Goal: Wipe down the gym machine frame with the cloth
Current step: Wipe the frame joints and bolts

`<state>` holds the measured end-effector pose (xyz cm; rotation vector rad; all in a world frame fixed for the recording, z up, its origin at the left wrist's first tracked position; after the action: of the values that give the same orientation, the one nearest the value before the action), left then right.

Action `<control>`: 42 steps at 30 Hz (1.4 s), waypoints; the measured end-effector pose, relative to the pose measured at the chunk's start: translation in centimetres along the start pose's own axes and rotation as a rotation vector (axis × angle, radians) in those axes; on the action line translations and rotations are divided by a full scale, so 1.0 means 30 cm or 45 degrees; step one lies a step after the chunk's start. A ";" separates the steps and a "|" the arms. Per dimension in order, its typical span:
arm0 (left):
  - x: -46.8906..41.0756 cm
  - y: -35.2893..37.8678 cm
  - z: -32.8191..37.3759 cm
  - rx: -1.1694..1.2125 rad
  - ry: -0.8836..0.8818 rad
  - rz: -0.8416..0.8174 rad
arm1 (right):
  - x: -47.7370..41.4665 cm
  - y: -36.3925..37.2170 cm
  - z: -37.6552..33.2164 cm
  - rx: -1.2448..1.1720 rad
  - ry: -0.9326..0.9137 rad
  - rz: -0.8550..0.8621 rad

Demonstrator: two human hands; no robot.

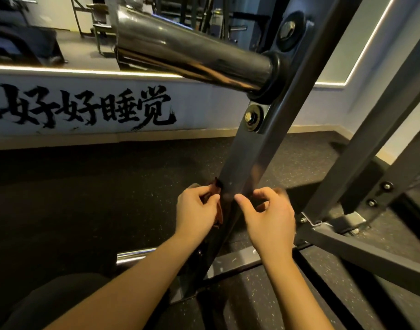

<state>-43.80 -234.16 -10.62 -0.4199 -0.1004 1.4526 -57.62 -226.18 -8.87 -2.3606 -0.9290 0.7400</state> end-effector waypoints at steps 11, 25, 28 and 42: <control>0.010 -0.019 0.068 -0.020 0.275 -0.018 | -0.002 -0.010 -0.022 0.010 0.007 -0.013; -0.066 -0.003 0.111 0.295 0.110 0.071 | -0.098 -0.137 -0.161 -0.125 -0.133 0.229; -0.045 0.010 0.143 0.185 0.346 0.152 | -0.111 -0.125 -0.187 -0.050 -0.167 0.333; -0.084 -0.111 0.322 0.504 -0.265 -0.267 | -0.119 -0.234 -0.331 0.039 0.343 -0.145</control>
<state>-44.06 -234.74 -0.12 0.0650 -0.0206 1.2675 -56.69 -226.64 3.76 -2.2872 -0.9181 0.3775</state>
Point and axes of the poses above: each hand's wrist, its own x-axis away from the middle knuckle, its own y-axis out of the palm, z = x × y, the point moved 2 cm from there along -x, towards the middle knuckle, and after that the axes turned 3 degrees about y, right-handed, at the moved point
